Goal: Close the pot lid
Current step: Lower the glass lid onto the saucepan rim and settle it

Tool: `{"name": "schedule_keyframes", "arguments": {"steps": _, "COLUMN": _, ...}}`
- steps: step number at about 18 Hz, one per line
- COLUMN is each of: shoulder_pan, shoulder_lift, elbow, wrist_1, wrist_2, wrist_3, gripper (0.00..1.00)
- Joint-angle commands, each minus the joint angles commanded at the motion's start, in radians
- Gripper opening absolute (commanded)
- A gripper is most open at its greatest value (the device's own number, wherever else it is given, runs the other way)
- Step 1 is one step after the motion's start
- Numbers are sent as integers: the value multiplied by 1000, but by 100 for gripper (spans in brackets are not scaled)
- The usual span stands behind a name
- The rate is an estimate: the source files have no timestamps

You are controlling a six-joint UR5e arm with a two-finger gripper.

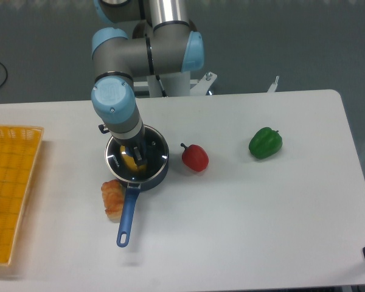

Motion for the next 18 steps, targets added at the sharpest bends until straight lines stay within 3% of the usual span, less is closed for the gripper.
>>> {"name": "schedule_keyframes", "arguments": {"steps": 2, "shoulder_pan": 0, "shoulder_lift": -2, "elbow": 0, "wrist_1": 0, "wrist_2": 0, "wrist_3": 2, "gripper": 73}}
{"name": "schedule_keyframes", "arguments": {"steps": 5, "shoulder_pan": 0, "shoulder_lift": -2, "elbow": 0, "wrist_1": 0, "wrist_2": 2, "wrist_3": 3, "gripper": 73}}
{"name": "schedule_keyframes", "arguments": {"steps": 7, "shoulder_pan": 0, "shoulder_lift": -3, "elbow": 0, "wrist_1": 0, "wrist_2": 2, "wrist_3": 3, "gripper": 79}}
{"name": "schedule_keyframes", "arguments": {"steps": 13, "shoulder_pan": -6, "shoulder_lift": -3, "elbow": 0, "wrist_1": 0, "wrist_2": 2, "wrist_3": 2, "gripper": 80}}
{"name": "schedule_keyframes", "arguments": {"steps": 15, "shoulder_pan": -3, "shoulder_lift": -3, "elbow": 5, "wrist_1": -3, "wrist_2": 0, "wrist_3": 3, "gripper": 97}}
{"name": "schedule_keyframes", "arguments": {"steps": 18, "shoulder_pan": 6, "shoulder_lift": 0, "elbow": 47, "wrist_1": -15, "wrist_2": -5, "wrist_3": 3, "gripper": 100}}
